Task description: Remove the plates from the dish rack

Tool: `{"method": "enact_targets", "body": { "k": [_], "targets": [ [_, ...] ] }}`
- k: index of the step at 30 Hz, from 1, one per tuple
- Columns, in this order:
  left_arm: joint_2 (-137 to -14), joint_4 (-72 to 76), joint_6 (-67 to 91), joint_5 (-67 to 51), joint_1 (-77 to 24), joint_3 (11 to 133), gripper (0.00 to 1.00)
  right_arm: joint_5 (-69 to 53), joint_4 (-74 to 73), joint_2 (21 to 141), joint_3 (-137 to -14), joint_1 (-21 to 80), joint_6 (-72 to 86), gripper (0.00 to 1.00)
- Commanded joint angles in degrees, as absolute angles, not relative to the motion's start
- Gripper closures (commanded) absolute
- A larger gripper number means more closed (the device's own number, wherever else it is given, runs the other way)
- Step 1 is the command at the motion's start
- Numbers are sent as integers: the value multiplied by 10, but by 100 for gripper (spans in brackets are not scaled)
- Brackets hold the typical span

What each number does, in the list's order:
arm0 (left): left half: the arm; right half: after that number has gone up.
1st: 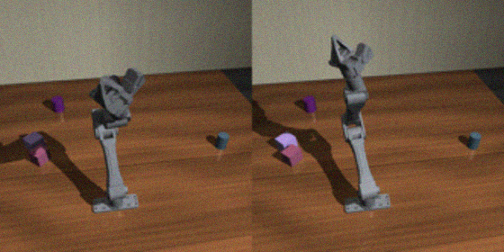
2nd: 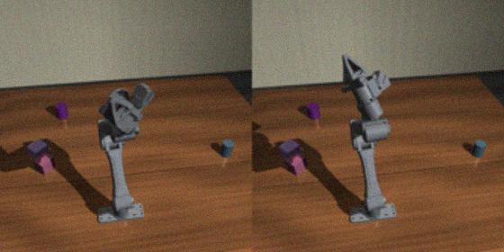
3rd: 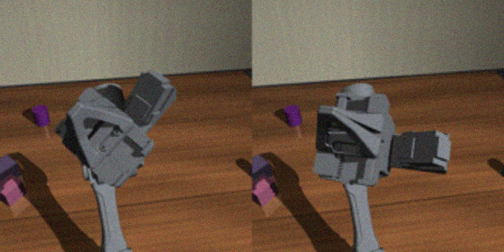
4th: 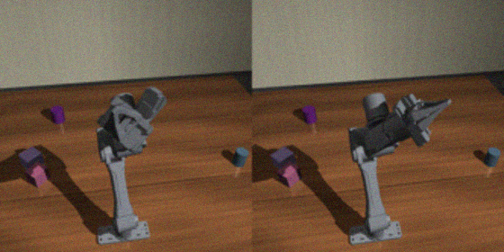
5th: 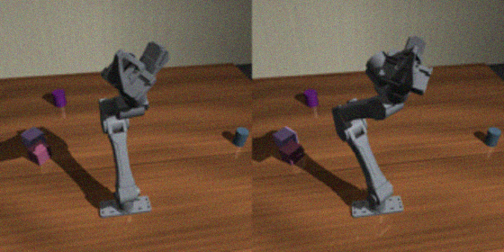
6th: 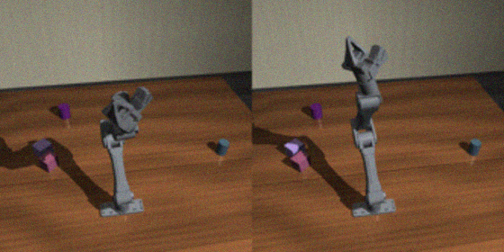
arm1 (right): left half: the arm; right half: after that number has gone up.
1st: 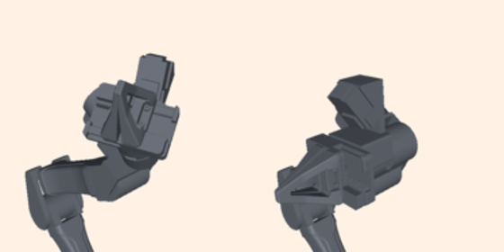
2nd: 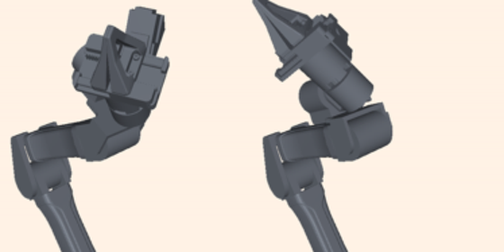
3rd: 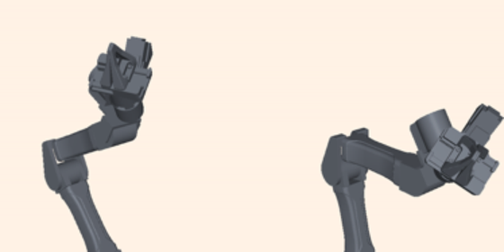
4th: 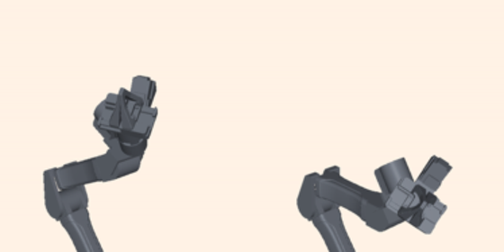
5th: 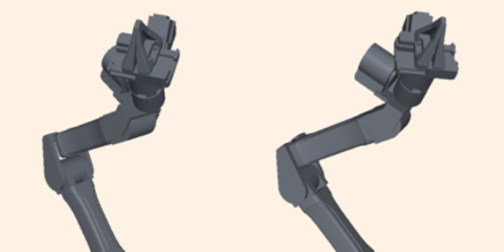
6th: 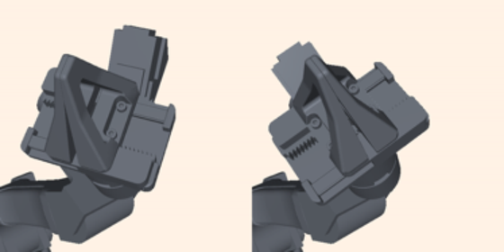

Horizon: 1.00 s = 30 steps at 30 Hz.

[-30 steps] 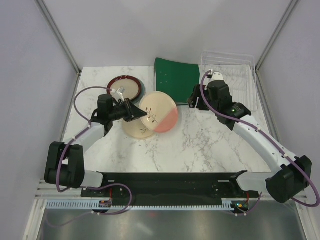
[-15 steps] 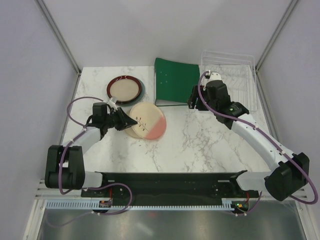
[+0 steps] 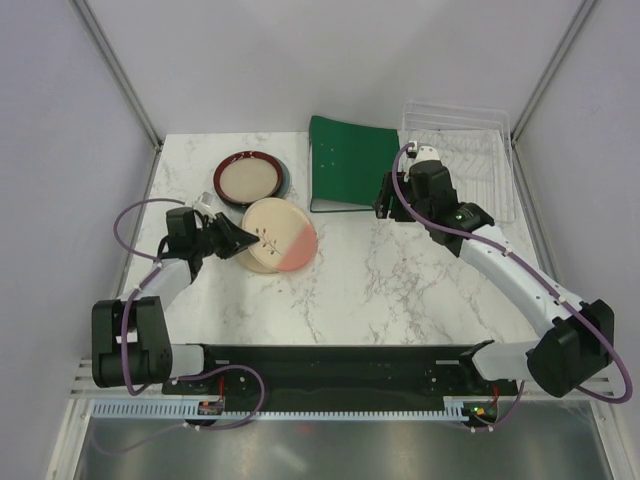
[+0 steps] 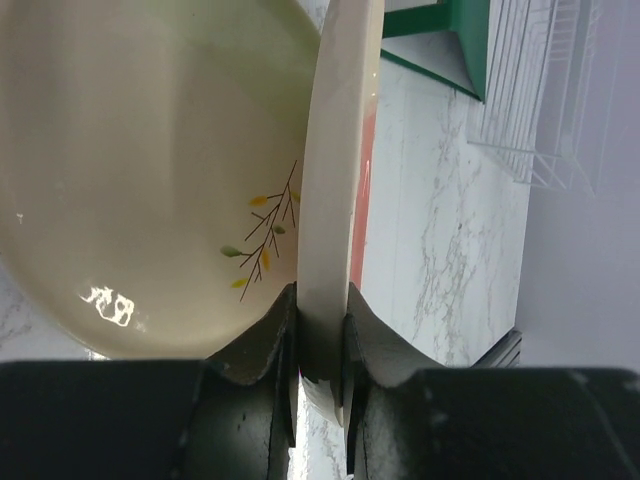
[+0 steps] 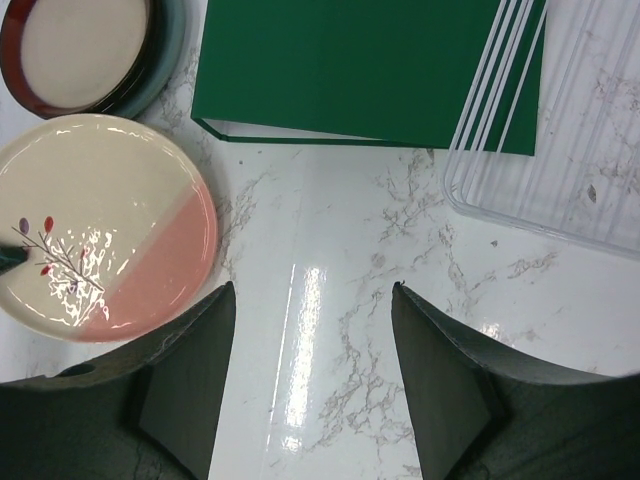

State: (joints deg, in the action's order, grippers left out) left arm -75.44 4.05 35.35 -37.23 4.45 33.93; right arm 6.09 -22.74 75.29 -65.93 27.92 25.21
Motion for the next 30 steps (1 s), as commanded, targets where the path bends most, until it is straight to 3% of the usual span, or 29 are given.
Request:
{"method": "enact_targets", "body": {
  "k": [1,14,30],
  "targets": [
    [-743,134,393,-432,51,356,98,58,-208,756,-660,282,248,30],
    [-697,140,395,-396,89,316,98,40,-207,774,-656,281,245,30],
    [-816,130,368,-416,105,309,98,45,-206,780,-647,281,243,30]
  ]
}}
